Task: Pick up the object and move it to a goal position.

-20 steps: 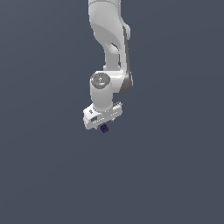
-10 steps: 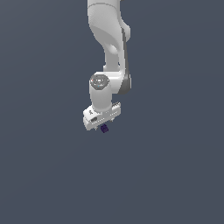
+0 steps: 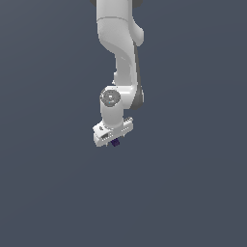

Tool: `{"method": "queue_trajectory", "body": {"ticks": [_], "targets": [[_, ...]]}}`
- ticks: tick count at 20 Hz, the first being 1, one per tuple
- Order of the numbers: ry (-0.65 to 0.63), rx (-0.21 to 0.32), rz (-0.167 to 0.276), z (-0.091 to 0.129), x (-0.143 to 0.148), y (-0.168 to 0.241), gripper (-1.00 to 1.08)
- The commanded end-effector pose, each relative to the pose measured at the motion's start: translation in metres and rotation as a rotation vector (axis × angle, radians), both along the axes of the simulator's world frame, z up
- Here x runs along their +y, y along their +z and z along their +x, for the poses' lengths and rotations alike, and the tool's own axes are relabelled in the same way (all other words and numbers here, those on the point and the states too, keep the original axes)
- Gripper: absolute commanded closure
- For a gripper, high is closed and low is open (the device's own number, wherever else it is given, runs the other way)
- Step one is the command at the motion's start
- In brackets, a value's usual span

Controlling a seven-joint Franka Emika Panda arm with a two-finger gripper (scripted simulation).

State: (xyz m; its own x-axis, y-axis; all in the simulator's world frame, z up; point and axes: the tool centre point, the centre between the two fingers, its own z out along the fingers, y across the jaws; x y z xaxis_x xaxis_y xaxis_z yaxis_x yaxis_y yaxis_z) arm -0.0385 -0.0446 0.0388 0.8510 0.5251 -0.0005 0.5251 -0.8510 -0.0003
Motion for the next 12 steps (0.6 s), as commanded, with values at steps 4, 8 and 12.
{"method": "queue_trajectory", "body": {"ticks": [4, 8, 12], "targets": [[0.001, 0.000, 0.000, 0.0005, -0.0002, -0.0159, -0.92], [0.001, 0.000, 0.000, 0.0008, -0.0002, -0.0169, 1.08], [0.001, 0.000, 0.000, 0.0008, -0.0002, -0.0169, 1.08]]}}
